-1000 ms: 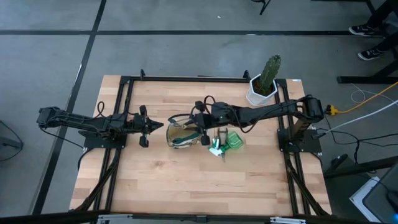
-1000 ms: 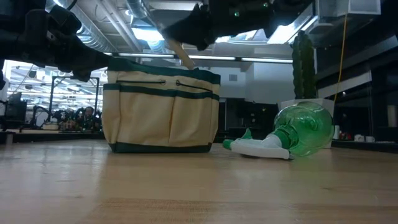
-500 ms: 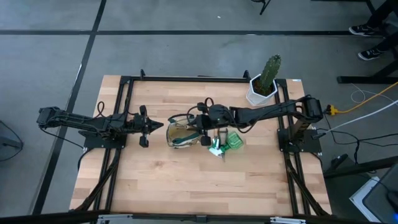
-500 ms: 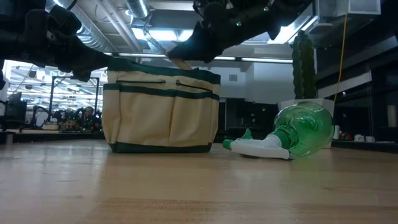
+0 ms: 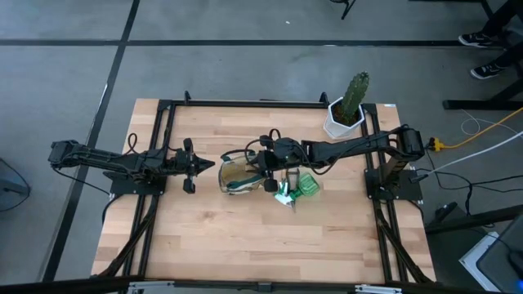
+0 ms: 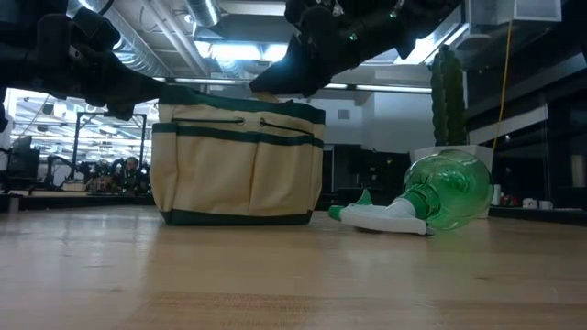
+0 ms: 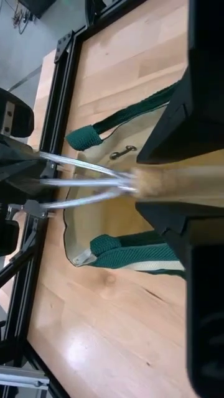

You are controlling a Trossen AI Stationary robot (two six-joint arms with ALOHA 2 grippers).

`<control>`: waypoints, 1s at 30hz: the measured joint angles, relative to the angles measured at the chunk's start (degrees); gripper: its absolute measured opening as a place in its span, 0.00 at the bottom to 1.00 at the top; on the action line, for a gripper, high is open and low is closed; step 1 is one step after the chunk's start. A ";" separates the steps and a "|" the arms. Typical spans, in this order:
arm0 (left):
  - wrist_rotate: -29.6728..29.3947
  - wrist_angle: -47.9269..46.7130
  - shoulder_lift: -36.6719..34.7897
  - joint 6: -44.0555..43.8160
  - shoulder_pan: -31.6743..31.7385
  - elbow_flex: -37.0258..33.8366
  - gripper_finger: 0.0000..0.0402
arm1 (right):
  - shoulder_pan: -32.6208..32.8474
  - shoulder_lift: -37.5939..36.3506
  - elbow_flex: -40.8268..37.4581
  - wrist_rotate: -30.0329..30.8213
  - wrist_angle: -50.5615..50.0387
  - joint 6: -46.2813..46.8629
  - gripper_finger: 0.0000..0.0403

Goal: Pick & Place Garden tools in Gardening bag
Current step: Put the hand rake into the gardening bag, then put the green spray bottle into the gardening bag

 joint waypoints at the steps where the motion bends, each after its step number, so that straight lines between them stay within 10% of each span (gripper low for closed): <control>1: 0.00 0.00 0.00 0.00 -0.01 0.00 0.01 | 0.00 0.00 -0.02 -0.02 0.00 0.04 0.30; 14: 0.00 0.01 -0.01 -0.01 -0.01 0.00 0.01 | 0.04 -6.13 0.01 -3.43 -3.42 5.41 0.40; 30: 0.02 0.01 -0.01 0.00 -0.01 0.02 0.01 | 6.19 -18.97 0.00 -5.11 -33.84 19.30 0.39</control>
